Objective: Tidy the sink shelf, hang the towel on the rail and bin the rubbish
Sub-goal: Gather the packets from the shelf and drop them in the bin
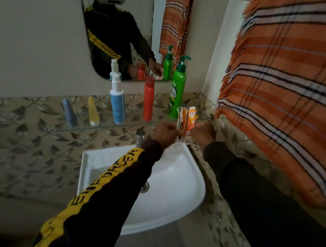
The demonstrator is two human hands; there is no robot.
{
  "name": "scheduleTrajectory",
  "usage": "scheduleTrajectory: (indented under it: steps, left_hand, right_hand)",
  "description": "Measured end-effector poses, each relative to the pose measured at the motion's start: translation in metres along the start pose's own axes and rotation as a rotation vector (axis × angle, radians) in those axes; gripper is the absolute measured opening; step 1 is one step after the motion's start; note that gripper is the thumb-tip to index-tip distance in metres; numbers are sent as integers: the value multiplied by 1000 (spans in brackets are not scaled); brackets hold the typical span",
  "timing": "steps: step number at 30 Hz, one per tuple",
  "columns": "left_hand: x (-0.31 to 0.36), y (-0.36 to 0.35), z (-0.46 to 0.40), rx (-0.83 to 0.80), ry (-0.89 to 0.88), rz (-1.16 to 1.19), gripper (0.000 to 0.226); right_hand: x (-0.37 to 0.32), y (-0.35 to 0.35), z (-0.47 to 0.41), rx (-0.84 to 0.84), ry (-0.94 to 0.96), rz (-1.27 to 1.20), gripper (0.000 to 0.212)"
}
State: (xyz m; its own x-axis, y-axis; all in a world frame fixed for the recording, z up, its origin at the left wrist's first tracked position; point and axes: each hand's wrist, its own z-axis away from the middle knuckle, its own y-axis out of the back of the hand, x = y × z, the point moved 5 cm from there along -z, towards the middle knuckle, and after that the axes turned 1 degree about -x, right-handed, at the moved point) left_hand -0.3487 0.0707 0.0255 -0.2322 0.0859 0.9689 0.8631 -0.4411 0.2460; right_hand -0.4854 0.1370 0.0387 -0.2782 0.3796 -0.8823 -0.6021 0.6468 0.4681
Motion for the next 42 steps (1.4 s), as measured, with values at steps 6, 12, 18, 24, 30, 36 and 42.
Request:
scheduleTrajectory:
  steps: [6, 12, 18, 24, 30, 36, 42]
  left_hand:
    - [10, -9, 25, 3, 1, 18, 19]
    - [6, -13, 61, 128, 34, 87, 34]
    - [-19, -7, 105, 262, 75, 119, 29]
    - [-40, 22, 149, 387, 160, 157, 21]
    - [-55, 60, 194, 492, 178, 228, 17]
    - [-73, 111, 243, 551, 189, 254, 13]
    - [-94, 169, 298, 585, 181, 261, 17]
  right_hand:
    - [9, 18, 13, -44, -5, -44, 13]
    - [20, 29, 35, -127, 54, -70, 22]
    - [43, 17, 63, -297, 80, -134, 25]
    - [46, -5, 105, -447, 115, -135, 30]
    - [28, -27, 153, -547, 208, -102, 25]
    - [8, -61, 210, -670, 247, -89, 27]
    - [-5, -103, 281, -749, 252, -78, 21]
